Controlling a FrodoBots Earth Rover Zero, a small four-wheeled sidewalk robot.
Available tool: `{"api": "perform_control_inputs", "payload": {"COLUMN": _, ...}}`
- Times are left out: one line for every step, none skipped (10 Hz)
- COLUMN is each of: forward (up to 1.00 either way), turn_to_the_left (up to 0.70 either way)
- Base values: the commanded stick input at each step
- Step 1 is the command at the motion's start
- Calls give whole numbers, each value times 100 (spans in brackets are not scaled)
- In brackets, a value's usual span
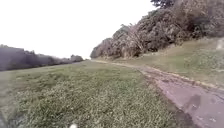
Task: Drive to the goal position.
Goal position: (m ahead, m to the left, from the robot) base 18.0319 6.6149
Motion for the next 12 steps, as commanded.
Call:
{"api": "perform_control_inputs", "payload": {"forward": 4, "turn_to_the_left": 0}}
{"api": "perform_control_inputs", "payload": {"forward": 5, "turn_to_the_left": 0}}
{"api": "perform_control_inputs", "payload": {"forward": 4, "turn_to_the_left": 0}}
{"api": "perform_control_inputs", "payload": {"forward": 5, "turn_to_the_left": 0}}
{"api": "perform_control_inputs", "payload": {"forward": 4, "turn_to_the_left": 0}}
{"api": "perform_control_inputs", "payload": {"forward": 4, "turn_to_the_left": 0}}
{"api": "perform_control_inputs", "payload": {"forward": 4, "turn_to_the_left": 0}}
{"api": "perform_control_inputs", "payload": {"forward": 5, "turn_to_the_left": 0}}
{"api": "perform_control_inputs", "payload": {"forward": 4, "turn_to_the_left": 0}}
{"api": "perform_control_inputs", "payload": {"forward": 5, "turn_to_the_left": 0}}
{"api": "perform_control_inputs", "payload": {"forward": 5, "turn_to_the_left": 0}}
{"api": "perform_control_inputs", "payload": {"forward": 4, "turn_to_the_left": 0}}
